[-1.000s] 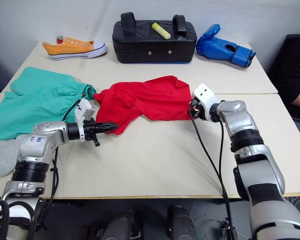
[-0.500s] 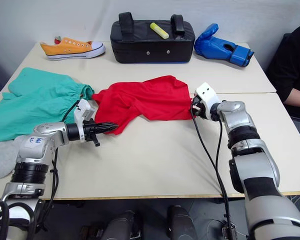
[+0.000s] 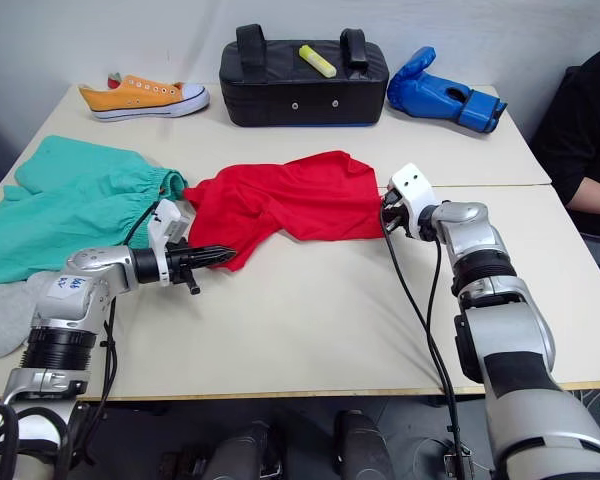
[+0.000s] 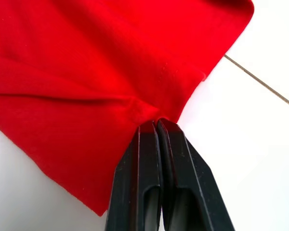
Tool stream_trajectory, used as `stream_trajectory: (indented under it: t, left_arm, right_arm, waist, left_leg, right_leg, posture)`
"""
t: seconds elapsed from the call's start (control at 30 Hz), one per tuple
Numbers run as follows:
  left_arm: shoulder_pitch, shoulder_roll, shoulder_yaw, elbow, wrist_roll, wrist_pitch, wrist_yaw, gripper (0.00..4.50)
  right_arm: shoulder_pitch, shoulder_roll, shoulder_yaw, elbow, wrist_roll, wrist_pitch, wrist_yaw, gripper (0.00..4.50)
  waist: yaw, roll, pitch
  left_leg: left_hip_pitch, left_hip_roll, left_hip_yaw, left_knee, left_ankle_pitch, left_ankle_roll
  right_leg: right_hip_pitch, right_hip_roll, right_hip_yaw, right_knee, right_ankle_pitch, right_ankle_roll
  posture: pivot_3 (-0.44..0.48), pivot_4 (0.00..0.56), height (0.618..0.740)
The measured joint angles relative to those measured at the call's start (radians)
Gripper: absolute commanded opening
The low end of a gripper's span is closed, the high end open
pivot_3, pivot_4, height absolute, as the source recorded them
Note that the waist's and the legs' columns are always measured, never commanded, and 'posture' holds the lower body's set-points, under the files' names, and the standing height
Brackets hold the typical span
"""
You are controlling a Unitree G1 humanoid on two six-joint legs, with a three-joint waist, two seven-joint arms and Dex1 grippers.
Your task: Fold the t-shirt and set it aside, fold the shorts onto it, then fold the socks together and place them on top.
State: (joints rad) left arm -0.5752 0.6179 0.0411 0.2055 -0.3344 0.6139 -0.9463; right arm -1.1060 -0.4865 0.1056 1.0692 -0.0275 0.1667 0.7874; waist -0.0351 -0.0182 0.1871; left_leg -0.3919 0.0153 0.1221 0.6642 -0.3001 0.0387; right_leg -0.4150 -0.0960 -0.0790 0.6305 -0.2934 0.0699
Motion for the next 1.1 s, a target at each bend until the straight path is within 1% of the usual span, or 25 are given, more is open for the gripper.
stream_trajectory:
  t: [0.07,0.17,0.2,0.27,0.3,0.37,0.4,0.5,0.6,0.67,0.73,0.77,0.83,0.87,0.93,0.97,1.0,1.03,1.07,1.1]
  left_arm:
    - [0.015,0.024,0.002,-0.032,-0.024,0.019,-0.022,0.0]
    - [0.084,0.098,0.023,-0.135,-0.079,0.053,-0.093,0.0]
    - [0.122,0.138,0.029,-0.177,-0.099,0.064,-0.124,0.0]
    - [0.17,0.191,0.042,-0.218,-0.12,0.079,-0.166,0.0]
    - [0.205,0.218,0.048,-0.252,-0.133,0.081,-0.192,0.0]
    - [0.287,0.285,0.051,-0.325,-0.14,0.063,-0.252,0.0]
    - [0.325,0.314,0.052,-0.343,-0.137,0.052,-0.276,0.0]
    - [0.365,0.335,0.045,-0.36,-0.127,0.001,-0.305,0.0]
    - [0.378,0.336,0.022,-0.364,-0.103,-0.056,-0.309,0.0]
    - [0.388,0.336,0.014,-0.362,-0.091,-0.075,-0.309,0.0]
    - [0.385,0.336,0.009,-0.357,-0.085,-0.09,-0.309,0.0]
    - [0.38,0.336,0.005,-0.351,-0.081,-0.096,-0.308,0.0]
    - [0.358,0.334,-0.013,-0.337,-0.068,-0.103,-0.302,0.0]
    - [0.343,0.327,-0.018,-0.319,-0.064,-0.106,-0.297,0.0]
    - [0.327,0.317,-0.022,-0.304,-0.058,-0.112,-0.289,0.0]
    - [0.323,0.312,-0.023,-0.295,-0.056,-0.113,-0.287,0.0]
    - [0.317,0.304,-0.023,-0.287,-0.054,-0.114,-0.285,0.0]
    - [0.315,0.3,-0.025,-0.276,-0.054,-0.114,-0.283,0.0]
    - [0.317,0.298,-0.025,-0.271,-0.053,-0.114,-0.28,0.0]
    - [0.317,0.296,-0.026,-0.27,-0.052,-0.115,-0.278,0.0]
  right_arm:
    - [0.033,-0.017,-0.005,-0.09,0.012,0.007,0.032,0.07]
    - [0.166,-0.084,-0.027,-0.344,0.044,0.003,0.102,0.07]
    - [0.238,-0.112,-0.036,-0.46,0.061,-0.01,0.132,0.07]
    - [0.352,-0.15,-0.048,-0.623,0.089,-0.006,0.168,0.07]
    - [0.43,-0.162,-0.06,-0.735,0.113,-0.007,0.185,0.07]
    - [0.629,-0.2,-0.088,-0.978,0.154,-0.042,0.213,0.07]
    - [0.723,-0.221,-0.092,-1.061,0.164,-0.067,0.228,0.07]
    - [0.91,-0.25,-0.103,-1.201,0.167,-0.133,0.238,0.07]
    - [1.006,-0.282,-0.114,-1.273,0.162,-0.201,0.24,0.07]
    - [1.042,-0.295,-0.116,-1.293,0.156,-0.217,0.238,0.07]
    - [1.038,-0.291,-0.116,-1.298,0.155,-0.193,0.213,0.07]
    - [1.013,-0.281,-0.116,-1.299,0.165,-0.141,0.192,0.07]
    - [0.924,-0.258,-0.118,-1.296,0.21,-0.003,0.155,0.07]
    - [0.845,-0.244,-0.117,-1.276,0.238,0.091,0.139,0.07]
    - [0.714,-0.236,-0.118,-1.228,0.267,0.212,0.112,0.43]
    - [0.64,-0.225,-0.116,-1.177,0.274,0.273,0.101,0.65]
    - [0.579,-0.215,-0.113,-1.124,0.273,0.315,0.088,1.03]
    - [0.519,-0.198,-0.108,-1.058,0.27,0.346,0.072,1.29]
    - [0.462,-0.181,-0.101,-0.984,0.26,0.367,0.059,1.71]
    - [0.406,-0.168,-0.086,-0.9,0.246,0.384,0.047,2.01]
  waist:
    - [-0.001,0.0,0.0]
    - [0.001,0.0,0.0]
    - [0.003,0.0,0.0]
    - [0.005,0.0,0.0]
    - [0.006,0.0,0.0]
    - [0.01,0.0,0.0]
    - [0.011,0.0,0.0]
    - [0.01,0.0,0.0]
    - [0.008,0.0,0.0]
    - [0.005,0.0,0.0]
    - [0.004,0.0,0.0]
    - [0.004,0.0,0.0]
    - [0.004,0.001,0.0]
    - [0.003,0.001,0.0]
    - [0.005,0.001,0.0]
    - [0.005,0.001,0.0]
    - [0.005,0.001,0.0]
    - [0.006,0.001,0.0]
    - [0.006,0.001,0.0]
    - [0.005,0.001,0.0]
  left_leg:
    - [0.0,0.0,0.0,0.0,0.0,0.0]
    - [0.0,0.0,-0.001,-0.002,-0.001,-0.001]
    - [0.0,0.001,-0.002,-0.002,-0.001,-0.002]
    - [0.0,0.0,-0.001,-0.002,-0.002,-0.002]
    - [0.0,0.001,-0.002,-0.002,-0.002,-0.002]
    - [0.001,0.001,-0.003,-0.002,-0.002,-0.003]
    - [0.002,0.001,-0.003,-0.003,-0.003,-0.003]
    - [0.004,-0.001,-0.003,-0.002,-0.006,-0.008]
    - [0.007,-0.001,-0.003,-0.001,-0.006,-0.008]
    - [0.007,0.0,-0.003,-0.002,-0.006,-0.009]
    - [0.007,0.0,-0.003,-0.002,-0.006,-0.009]
    - [0.007,0.001,-0.003,-0.002,-0.005,-0.009]
    - [0.006,0.001,-0.003,-0.002,-0.005,-0.007]
    - [0.006,0.001,-0.003,-0.002,-0.004,-0.006]
    - [0.005,0.001,-0.003,-0.002,-0.003,-0.005]
    - [0.005,0.001,-0.004,-0.002,-0.003,-0.004]
    - [0.004,0.001,-0.004,-0.002,-0.003,-0.004]
    - [0.004,0.001,-0.004,-0.002,-0.003,-0.004]
    - [0.003,0.001,-0.004,-0.002,-0.003,-0.004]
    - [0.002,0.0,-0.004,-0.002,-0.003,-0.004]
  right_leg:
    - [0.0,0.0,0.0,0.0,0.0,0.0]
    - [0.0,0.0,0.0,-0.002,0.0,0.0]
    - [0.0,0.0,0.0,-0.002,0.0,0.0]
    - [0.0,0.0,0.0,-0.003,0.0,0.0]
    - [0.001,0.0,0.0,-0.003,0.0,0.0]
    - [0.001,0.0,0.0,-0.003,0.0,0.0]
    - [0.003,0.0,0.0,-0.004,0.0,0.0]
    - [0.004,-0.003,0.0,-0.005,0.0,0.0]
    - [0.005,-0.003,0.001,-0.003,0.0,-0.001]
    - [0.004,-0.003,0.001,-0.002,-0.001,-0.002]
    - [0.003,-0.002,0.001,-0.002,-0.002,-0.003]
    - [0.003,-0.002,0.001,-0.001,-0.002,-0.004]
    - [0.002,-0.002,0.001,-0.001,-0.002,-0.004]
    - [0.002,-0.002,0.001,-0.001,-0.002,-0.004]
    - [0.001,-0.002,0.001,-0.001,-0.002,-0.004]
    - [0.001,-0.002,0.0,-0.001,-0.002,-0.005]
    - [0.001,-0.003,0.0,-0.002,-0.002,-0.005]
    - [0.0,-0.002,-0.001,-0.002,-0.003,-0.005]
    - [0.0,-0.002,-0.001,-0.002,-0.003,-0.005]
    - [-0.001,-0.002,-0.001,-0.002,-0.003,-0.005]
  posture:
    - [0.0,0.15,0.74]
    - [0.0,0.15,0.74]
    - [0.0,0.15,0.74]
    - [0.0,0.15,0.74]
    - [0.0,0.15,0.74]
    - [0.0,0.15,0.74]
    - [0.0,0.15,0.74]
    - [0.0,0.15,0.74]
    - [0.0,0.15,0.74]
    - [0.0,0.15,0.74]
    - [0.0,0.15,0.74]
    - [0.0,0.15,0.74]
    - [0.0,0.15,0.74]
    - [0.0,0.15,0.74]
    - [0.0,0.15,0.74]
    - [0.0,0.15,0.74]
    - [0.0,0.15,0.74]
    - [0.0,0.15,0.74]
    - [0.0,0.15,0.74]
    - [0.0,0.15,0.74]
